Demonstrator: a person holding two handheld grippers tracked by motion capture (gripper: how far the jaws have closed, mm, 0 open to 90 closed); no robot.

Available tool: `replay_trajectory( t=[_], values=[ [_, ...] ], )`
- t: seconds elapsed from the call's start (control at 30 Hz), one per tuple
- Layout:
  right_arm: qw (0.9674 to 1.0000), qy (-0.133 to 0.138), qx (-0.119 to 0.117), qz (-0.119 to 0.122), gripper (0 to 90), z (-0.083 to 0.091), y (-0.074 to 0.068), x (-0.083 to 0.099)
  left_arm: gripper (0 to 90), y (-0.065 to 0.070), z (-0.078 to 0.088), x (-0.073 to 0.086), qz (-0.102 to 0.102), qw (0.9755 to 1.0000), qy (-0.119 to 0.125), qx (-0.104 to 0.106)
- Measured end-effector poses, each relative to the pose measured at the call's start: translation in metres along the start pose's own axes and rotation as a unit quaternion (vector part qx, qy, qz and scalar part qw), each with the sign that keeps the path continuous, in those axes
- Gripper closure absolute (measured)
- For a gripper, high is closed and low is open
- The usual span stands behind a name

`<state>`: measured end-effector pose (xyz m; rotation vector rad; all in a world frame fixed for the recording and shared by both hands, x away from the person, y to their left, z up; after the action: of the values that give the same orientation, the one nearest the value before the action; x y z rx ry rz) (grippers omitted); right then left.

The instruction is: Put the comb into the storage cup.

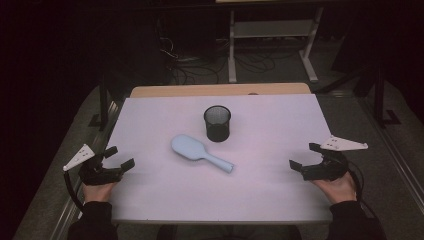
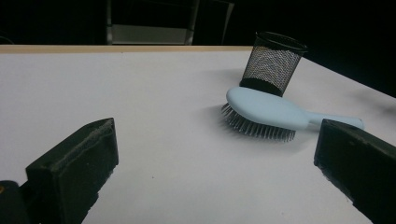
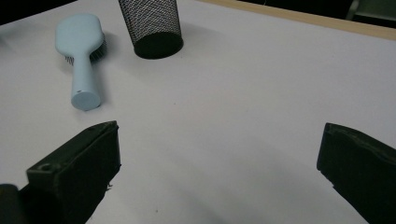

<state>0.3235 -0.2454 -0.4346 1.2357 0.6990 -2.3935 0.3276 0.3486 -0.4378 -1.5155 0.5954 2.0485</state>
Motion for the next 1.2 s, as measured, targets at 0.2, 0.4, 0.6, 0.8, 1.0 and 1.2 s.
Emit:
replay_trajectory(
  t=[0.2,0.4,0.6,0.8,1.0,1.2],
  values=[
    [1.0000,-0.002,0.001,0.000,0.0,0.001,0.002,0.001,0.0,0.000,-0.001,0.000,0.002,1.0000,0.003,0.002],
    [1.0000,-0.003,-0.002,0.000,0.0,0.001,0.001,0.001,0.0,0.000,-0.001,0.000,0.004,1.0000,0.004,0.005],
    [1.0000,-0.002,-0.003,0.002,0.0,0.002,-0.002,-0.001,0.0,0.000,0.000,0.001,0.008,1.0000,0.004,0.004],
    [1.0000,-0.002,-0.004,0.003,0.0,0.004,-0.004,-0.003,0.0,-0.001,0.000,0.002,0.010,0.9999,0.005,0.006],
    [1.0000,-0.002,-0.001,0.006,0.0,0.007,-0.006,-0.006,0.0,0.000,0.000,0.001,0.013,0.9999,0.008,0.005],
    [0.9998,-0.009,0.001,0.015,0.0,0.008,-0.009,-0.011,0.0,0.000,0.000,0.002,0.011,0.9999,0.005,0.006]
  ],
)
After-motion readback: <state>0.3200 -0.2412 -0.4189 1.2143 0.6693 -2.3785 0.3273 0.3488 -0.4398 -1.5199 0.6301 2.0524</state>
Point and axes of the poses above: each handheld gripper's, and its own axes: z roughly backward along the jaws, x roughly out of its underside, y roughly to its right, the point moved 5 cm from there along -z, roughly forward along the jaws, and after that the axes turned 10 degrees about -z, right-handed, at the moved point
